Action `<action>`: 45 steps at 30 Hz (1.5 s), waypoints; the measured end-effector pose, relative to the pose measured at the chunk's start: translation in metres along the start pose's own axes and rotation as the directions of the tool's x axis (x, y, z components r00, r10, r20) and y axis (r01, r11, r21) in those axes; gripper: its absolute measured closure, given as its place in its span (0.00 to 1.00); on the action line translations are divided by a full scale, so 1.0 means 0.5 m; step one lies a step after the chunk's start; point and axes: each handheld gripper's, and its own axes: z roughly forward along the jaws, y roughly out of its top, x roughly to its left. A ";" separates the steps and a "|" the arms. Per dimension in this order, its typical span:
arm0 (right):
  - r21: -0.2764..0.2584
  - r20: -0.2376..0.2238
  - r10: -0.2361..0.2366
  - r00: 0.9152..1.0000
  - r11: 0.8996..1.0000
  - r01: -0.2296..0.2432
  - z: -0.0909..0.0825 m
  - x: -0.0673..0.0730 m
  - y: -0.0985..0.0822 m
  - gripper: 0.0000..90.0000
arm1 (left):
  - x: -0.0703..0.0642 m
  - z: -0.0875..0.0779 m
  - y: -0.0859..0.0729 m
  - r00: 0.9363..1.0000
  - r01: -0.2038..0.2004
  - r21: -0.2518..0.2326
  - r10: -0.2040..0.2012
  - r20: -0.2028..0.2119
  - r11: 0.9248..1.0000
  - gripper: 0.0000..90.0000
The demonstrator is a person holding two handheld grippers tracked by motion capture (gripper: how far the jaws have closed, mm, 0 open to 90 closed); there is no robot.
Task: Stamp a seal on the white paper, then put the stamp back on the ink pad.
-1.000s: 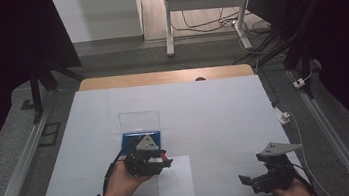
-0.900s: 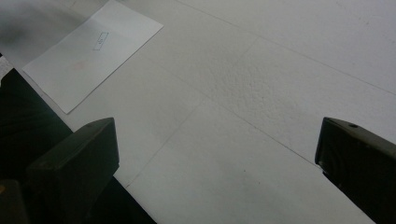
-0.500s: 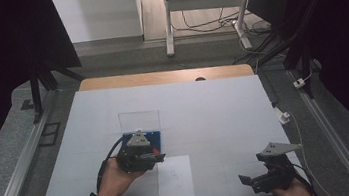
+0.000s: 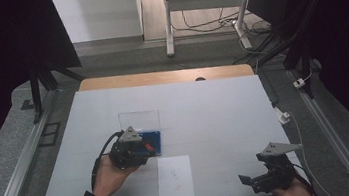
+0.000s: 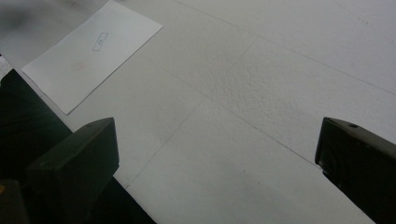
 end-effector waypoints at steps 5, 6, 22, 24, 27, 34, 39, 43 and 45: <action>-0.005 -0.005 0.000 1.000 1.000 0.000 0.000 -0.001 0.000 0.00 | 0.011 -0.008 -0.003 1.000 0.013 -0.009 -0.013 -0.014 1.000 0.65; -0.005 -0.005 0.000 1.000 1.000 0.000 0.000 -0.001 0.000 0.00 | 0.011 -0.008 -0.003 1.000 0.013 -0.009 -0.013 -0.014 1.000 0.65; -0.012 -0.004 0.014 1.000 1.000 -0.015 -0.003 -0.003 -0.001 0.00 | 0.040 -0.019 -0.010 0.998 0.047 -0.038 -0.049 -0.041 0.998 0.65; -0.012 -0.004 0.014 1.000 1.000 -0.014 -0.003 -0.003 -0.001 0.00 | 0.043 -0.019 -0.010 0.998 0.050 -0.038 -0.052 -0.046 0.998 0.65; -0.011 -0.005 0.013 1.000 1.000 -0.013 -0.002 -0.003 -0.001 0.00 | 0.049 -0.018 -0.010 0.997 0.055 -0.042 -0.057 -0.050 0.998 0.65; -0.011 -0.005 0.015 1.000 1.000 -0.015 -0.002 -0.004 -0.001 0.00 | 0.065 -0.014 -0.007 0.995 0.072 -0.051 -0.075 -0.063 0.996 0.65; -0.010 -0.004 0.016 1.000 1.000 -0.016 -0.002 -0.004 -0.001 0.00 | 0.075 -0.011 -0.006 0.994 0.077 -0.058 -0.081 -0.074 0.995 0.65; -0.006 -0.001 0.016 1.000 1.000 -0.016 -0.001 -0.004 -0.001 0.00 | 0.086 -0.007 -0.005 0.993 0.081 -0.060 -0.086 -0.082 0.995 0.65; -0.007 -0.004 0.018 1.000 1.000 -0.018 -0.001 -0.004 -0.001 0.00 | 0.092 -0.003 -0.006 0.992 0.089 -0.058 -0.094 -0.085 0.994 0.65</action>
